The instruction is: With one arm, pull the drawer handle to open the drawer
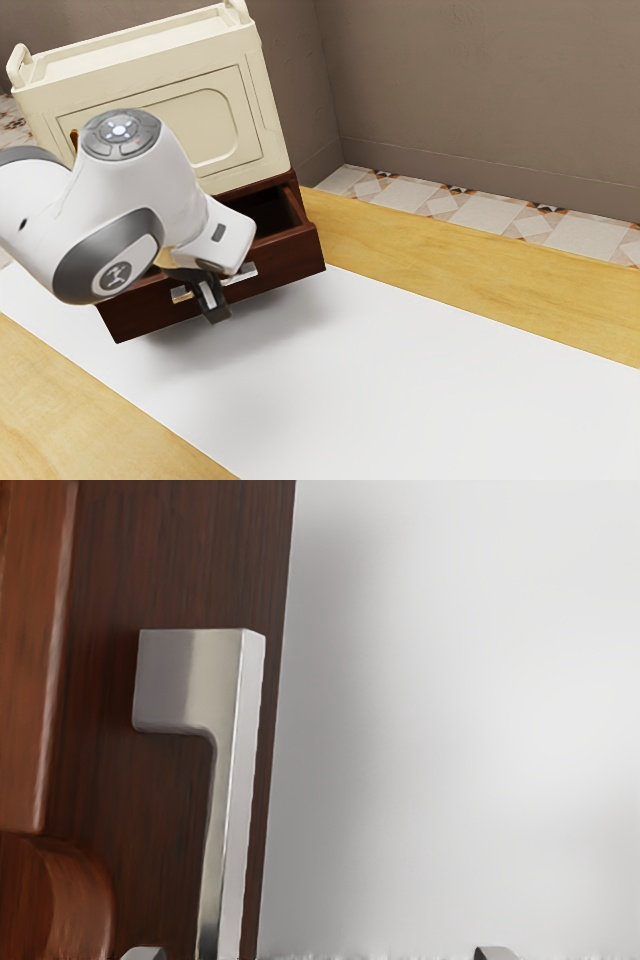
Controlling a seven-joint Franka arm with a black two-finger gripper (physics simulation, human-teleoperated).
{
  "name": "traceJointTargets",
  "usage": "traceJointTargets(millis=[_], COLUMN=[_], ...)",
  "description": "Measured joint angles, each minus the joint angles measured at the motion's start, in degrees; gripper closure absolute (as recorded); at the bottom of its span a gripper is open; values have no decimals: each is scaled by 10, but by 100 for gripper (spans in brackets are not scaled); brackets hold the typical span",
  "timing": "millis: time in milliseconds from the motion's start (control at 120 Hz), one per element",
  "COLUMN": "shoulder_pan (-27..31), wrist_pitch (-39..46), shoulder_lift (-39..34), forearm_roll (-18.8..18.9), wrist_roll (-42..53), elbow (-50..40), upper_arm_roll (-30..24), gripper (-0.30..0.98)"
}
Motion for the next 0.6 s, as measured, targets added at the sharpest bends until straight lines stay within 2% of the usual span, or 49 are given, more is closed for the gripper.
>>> traceJointTargets(millis=[425,600], shoulder_pan=[0,0], wrist_pitch=[-5,-12], shoulder_lift=[-4,-6], forearm_roll=[-3,-4], wrist_roll=[0,-2], elbow=[5,27], upper_arm_roll=[-1,-31], gripper=[28,28])
